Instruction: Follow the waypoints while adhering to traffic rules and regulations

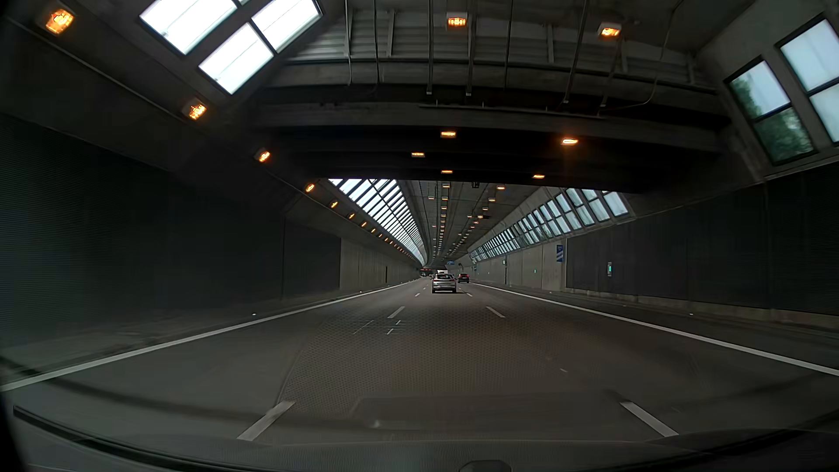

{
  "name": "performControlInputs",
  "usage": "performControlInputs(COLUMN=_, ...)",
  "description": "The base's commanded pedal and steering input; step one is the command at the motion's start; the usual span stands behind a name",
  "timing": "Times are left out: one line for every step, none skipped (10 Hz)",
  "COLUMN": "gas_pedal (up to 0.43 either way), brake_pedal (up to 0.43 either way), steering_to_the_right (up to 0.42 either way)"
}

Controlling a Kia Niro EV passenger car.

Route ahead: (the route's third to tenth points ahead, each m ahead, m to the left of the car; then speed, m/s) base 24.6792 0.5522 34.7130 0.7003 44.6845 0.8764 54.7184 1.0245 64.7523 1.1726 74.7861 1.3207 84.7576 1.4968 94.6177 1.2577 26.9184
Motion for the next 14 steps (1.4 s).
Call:
performControlInputs(gas_pedal=0.15, brake_pedal=0.0, steering_to_the_right=0.0)
performControlInputs(gas_pedal=0.15, brake_pedal=0.0, steering_to_the_right=0.0)
performControlInputs(gas_pedal=0.15, brake_pedal=0.0, steering_to_the_right=0.0)
performControlInputs(gas_pedal=0.15, brake_pedal=0.0, steering_to_the_right=0.0)
performControlInputs(gas_pedal=0.15, brake_pedal=0.0, steering_to_the_right=0.0)
performControlInputs(gas_pedal=0.15, brake_pedal=0.0, steering_to_the_right=0.0)
performControlInputs(gas_pedal=0.15, brake_pedal=0.0, steering_to_the_right=0.0)
performControlInputs(gas_pedal=0.15, brake_pedal=0.0, steering_to_the_right=0.0)
performControlInputs(gas_pedal=0.15, brake_pedal=0.0, steering_to_the_right=0.0)
performControlInputs(gas_pedal=0.15, brake_pedal=0.0, steering_to_the_right=0.0)
performControlInputs(gas_pedal=0.15, brake_pedal=0.0, steering_to_the_right=0.0)
performControlInputs(gas_pedal=0.15, brake_pedal=0.0, steering_to_the_right=-0.001)
performControlInputs(gas_pedal=0.15, brake_pedal=0.0, steering_to_the_right=0.0)
performControlInputs(gas_pedal=0.15, brake_pedal=0.0, steering_to_the_right=0.0)
